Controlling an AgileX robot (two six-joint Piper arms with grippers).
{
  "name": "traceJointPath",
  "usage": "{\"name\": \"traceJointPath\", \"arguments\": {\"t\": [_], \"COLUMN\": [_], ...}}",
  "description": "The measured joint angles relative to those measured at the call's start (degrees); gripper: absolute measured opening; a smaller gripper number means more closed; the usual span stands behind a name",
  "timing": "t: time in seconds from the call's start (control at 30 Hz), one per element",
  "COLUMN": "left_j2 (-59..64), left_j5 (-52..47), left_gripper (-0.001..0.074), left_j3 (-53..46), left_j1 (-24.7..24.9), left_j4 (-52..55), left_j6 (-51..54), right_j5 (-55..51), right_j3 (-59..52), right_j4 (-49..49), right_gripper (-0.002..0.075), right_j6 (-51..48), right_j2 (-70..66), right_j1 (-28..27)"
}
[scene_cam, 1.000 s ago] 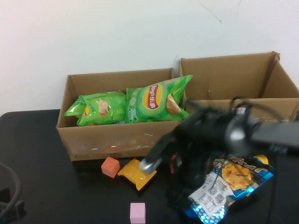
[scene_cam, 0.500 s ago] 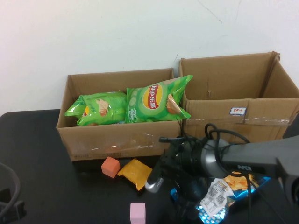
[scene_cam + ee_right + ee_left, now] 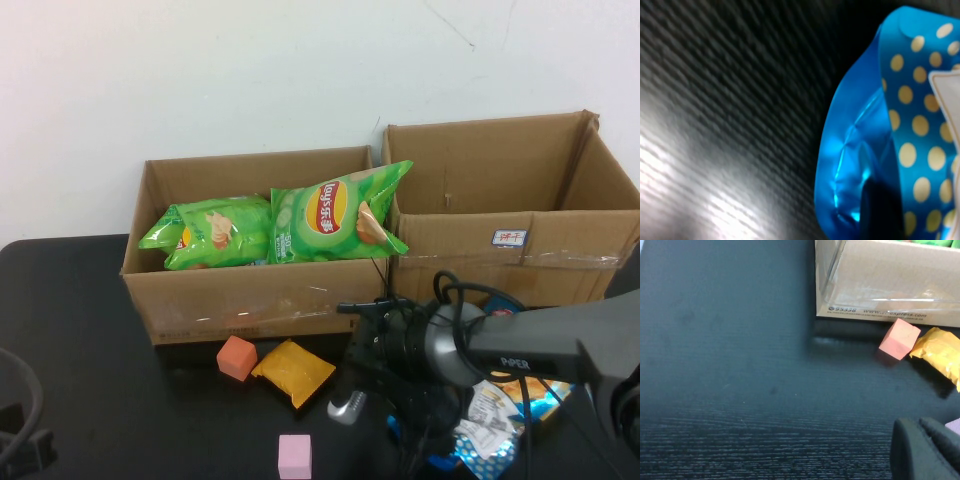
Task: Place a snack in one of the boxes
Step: Pick up the potato chip, then place the potato chip in the potato chip box
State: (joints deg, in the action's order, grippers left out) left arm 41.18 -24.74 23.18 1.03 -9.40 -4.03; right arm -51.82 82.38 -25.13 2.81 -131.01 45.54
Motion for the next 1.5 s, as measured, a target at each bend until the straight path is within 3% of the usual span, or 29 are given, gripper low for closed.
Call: {"name": "traceJointPath", "arguments": {"t": [0.2, 0.47, 0.8, 1.03, 1.5], "left_j2": [0.0, 0.0, 0.0, 0.0, 0.0], "left_j5": [0.0, 0.0, 0.0, 0.1, 0.56], "left_gripper": [-0.0002, -0.0002, -0.0002, -0.0002, -0.0002], "left_j3": [0.0, 0.0, 0.0, 0.0, 0.0], "left_j1": [0.0, 0.0, 0.0, 0.0, 0.0], "left_j4": [0.0, 0.0, 0.0, -0.49, -0.84], "left_j6": [0.0, 0.0, 0.0, 0.0, 0.0], "right_j5": [-4.51, -5.56, -3.44, 9.11, 46.03], "right_j3": [0.0, 0.0, 0.63, 6.99, 8.2], "right_j4": [0.2, 3.95, 14.99, 22.04, 22.52], "right_gripper": [0.025, 0.024, 0.0239, 0.0238, 0.0238], "right_j6": [0.53, 5.4, 1.37, -10.38, -16.12], "right_j2": [1.44, 13.05, 28.83, 32.25, 18.24], "right_j1": [0.0, 0.2, 0.2, 0.33, 0.33]}}
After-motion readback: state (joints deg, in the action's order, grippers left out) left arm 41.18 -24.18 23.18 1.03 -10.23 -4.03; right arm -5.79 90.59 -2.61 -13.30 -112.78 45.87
